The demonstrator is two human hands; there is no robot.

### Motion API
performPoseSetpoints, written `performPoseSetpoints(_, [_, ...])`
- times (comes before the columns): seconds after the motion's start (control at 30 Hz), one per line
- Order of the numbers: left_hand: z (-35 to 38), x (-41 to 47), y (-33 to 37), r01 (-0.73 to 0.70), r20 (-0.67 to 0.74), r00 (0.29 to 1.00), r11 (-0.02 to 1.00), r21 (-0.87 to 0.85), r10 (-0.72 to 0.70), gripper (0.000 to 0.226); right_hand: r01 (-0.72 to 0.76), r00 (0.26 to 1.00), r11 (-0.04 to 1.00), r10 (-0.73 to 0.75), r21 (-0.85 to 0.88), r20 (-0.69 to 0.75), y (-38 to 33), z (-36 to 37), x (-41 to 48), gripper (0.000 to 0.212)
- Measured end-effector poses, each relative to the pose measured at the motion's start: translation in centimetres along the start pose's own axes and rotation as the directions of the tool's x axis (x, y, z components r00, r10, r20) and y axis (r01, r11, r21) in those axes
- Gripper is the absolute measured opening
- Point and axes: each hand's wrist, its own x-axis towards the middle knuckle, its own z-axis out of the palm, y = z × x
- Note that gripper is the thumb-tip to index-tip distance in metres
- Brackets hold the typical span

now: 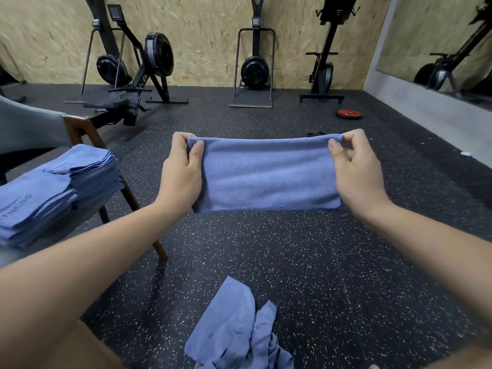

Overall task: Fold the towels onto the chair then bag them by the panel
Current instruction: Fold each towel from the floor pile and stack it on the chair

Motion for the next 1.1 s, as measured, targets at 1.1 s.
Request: performPoseSetpoints(1.1, [3.5,-6.8,6.4,0.068,0.379,0.924,0.997,-0.033,-0.051,0.026,-0.355,0.88,0.866,0.182,0.352,0.439,-5.6,4.6,-5.2,0.037])
